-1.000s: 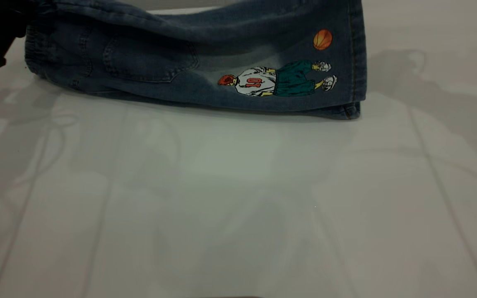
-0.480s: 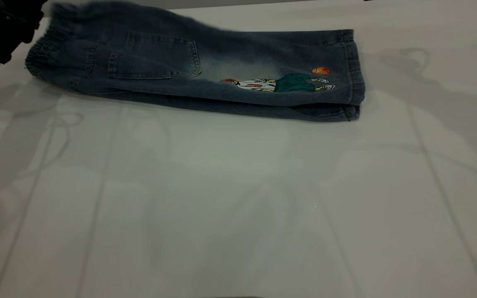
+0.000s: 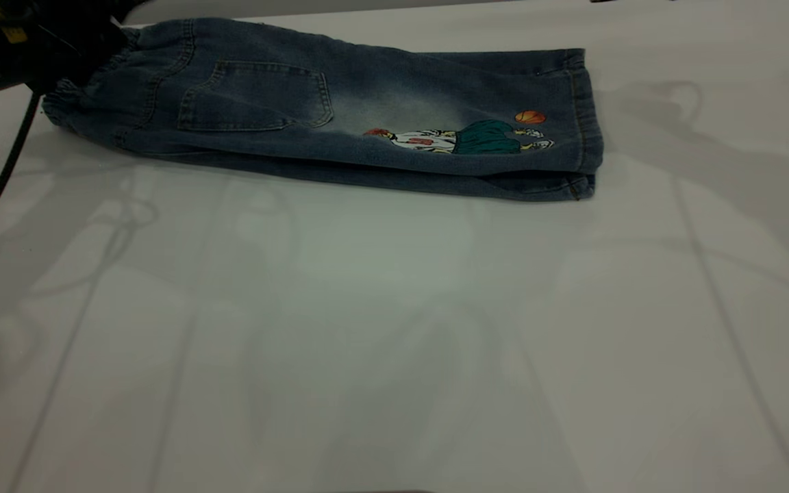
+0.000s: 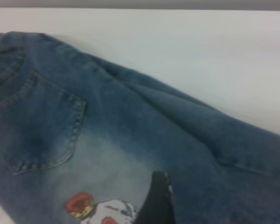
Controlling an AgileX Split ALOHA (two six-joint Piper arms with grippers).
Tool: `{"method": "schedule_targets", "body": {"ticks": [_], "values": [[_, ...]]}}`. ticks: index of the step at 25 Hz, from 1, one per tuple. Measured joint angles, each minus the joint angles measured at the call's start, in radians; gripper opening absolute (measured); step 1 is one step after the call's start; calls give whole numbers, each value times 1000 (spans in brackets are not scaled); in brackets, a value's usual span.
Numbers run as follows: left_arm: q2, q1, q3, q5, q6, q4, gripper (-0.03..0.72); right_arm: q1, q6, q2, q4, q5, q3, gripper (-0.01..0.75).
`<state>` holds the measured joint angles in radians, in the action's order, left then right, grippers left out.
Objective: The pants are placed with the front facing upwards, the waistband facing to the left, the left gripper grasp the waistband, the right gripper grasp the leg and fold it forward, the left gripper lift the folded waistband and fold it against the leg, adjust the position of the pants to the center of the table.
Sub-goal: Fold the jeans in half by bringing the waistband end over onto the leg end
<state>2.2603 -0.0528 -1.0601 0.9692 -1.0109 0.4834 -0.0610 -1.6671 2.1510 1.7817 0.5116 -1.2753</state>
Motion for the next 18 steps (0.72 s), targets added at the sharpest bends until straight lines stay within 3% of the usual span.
{"method": "schedule_targets", "body": {"ticks": [8,13,18], "values": [[-56,0,-128,-429,-200,341,535,0,34,0,-120,22,0,582],[-100,0,-234,-577,-481,749,535,0,123,0,-248,31,-27,582],[-106,0,-301,-629,-885,1169,527,0,254,0,-356,65,-81,582]]}}
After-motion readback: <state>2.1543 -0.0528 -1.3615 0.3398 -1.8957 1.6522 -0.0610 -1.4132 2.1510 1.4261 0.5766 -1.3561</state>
